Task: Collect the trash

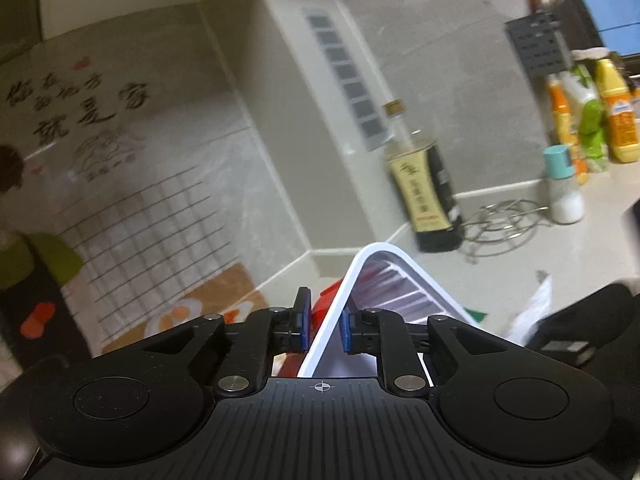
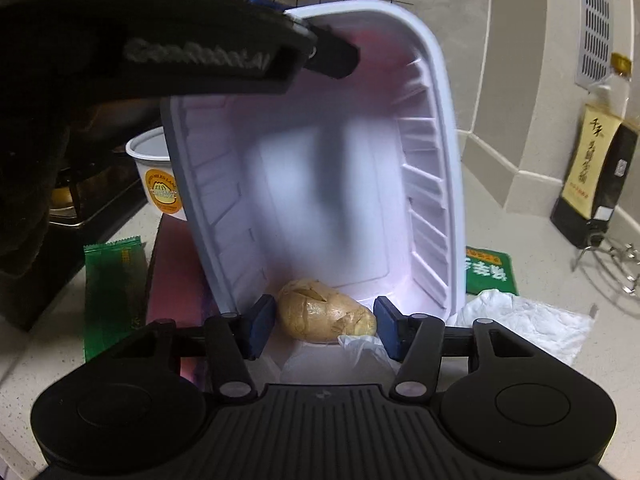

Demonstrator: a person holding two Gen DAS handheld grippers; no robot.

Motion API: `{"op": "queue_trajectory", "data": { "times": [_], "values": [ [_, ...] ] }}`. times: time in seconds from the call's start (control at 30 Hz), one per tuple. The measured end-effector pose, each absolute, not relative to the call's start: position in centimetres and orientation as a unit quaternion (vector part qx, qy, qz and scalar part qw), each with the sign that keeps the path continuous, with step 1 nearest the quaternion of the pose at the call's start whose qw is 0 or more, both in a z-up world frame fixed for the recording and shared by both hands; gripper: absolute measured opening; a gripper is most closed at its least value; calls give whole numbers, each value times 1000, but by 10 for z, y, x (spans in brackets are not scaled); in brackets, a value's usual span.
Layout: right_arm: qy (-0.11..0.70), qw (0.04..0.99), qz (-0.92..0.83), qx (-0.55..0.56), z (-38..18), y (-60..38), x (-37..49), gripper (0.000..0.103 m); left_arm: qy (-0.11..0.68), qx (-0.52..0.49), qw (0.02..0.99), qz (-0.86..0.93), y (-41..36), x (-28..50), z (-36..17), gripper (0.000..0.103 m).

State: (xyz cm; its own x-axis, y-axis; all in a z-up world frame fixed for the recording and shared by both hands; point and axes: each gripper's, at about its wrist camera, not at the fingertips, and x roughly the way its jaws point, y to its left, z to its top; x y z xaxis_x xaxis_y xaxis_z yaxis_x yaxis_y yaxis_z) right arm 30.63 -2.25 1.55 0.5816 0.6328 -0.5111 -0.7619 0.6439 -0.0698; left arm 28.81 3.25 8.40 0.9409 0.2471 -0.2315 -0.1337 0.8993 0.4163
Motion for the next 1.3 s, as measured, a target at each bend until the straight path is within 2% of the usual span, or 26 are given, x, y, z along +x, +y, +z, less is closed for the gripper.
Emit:
{"op": "queue_trajectory", "data": {
  "times": [0.13, 0.2, 0.4, 0.57, 0.63, 0.7, 0.83, 0.9, 0.93, 1.13, 1.17, 1.2, 1.3],
  "values": [
    [217, 887, 391, -113, 30, -53, 309, 48, 165, 159, 965, 129, 56, 295, 81, 15],
    [210, 894, 385, -90, 37, -74, 313, 17, 179, 126, 967, 131, 68, 299, 78, 16],
    [222, 927, 298, -49, 34, -120, 340, 17, 217, 43, 965, 141, 91, 305, 73, 16],
    [230, 903, 363, -9, 36, -117, 328, 17, 248, -22, 960, 128, 102, 309, 69, 16],
    [224, 894, 389, -21, 41, -102, 316, 22, 266, -16, 956, 121, 100, 310, 64, 17],
    [231, 886, 401, -32, 46, -82, 310, 34, 277, 12, 953, 119, 95, 309, 59, 18],
    [291, 871, 396, -22, 43, -58, 320, 41, 291, 16, 950, 113, 96, 306, 49, 21],
    [300, 874, 381, -23, 42, -54, 323, 55, 305, 9, 946, 108, 99, 307, 45, 21],
    [306, 875, 373, -25, 40, -52, 328, 58, 310, 6, 945, 104, 100, 308, 43, 21],
    [303, 882, 360, -37, 34, -53, 335, 59, 321, 2, 942, 99, 96, 311, 37, 18],
    [304, 881, 360, -37, 34, -54, 334, 63, 320, 2, 943, 95, 95, 310, 37, 18],
    [306, 880, 362, -31, 35, -55, 335, 72, 319, 4, 943, 93, 94, 310, 38, 18],
    [278, 893, 354, 4, 47, -68, 331, 78, 316, 13, 943, 99, 89, 310, 39, 17]
  ]
}}
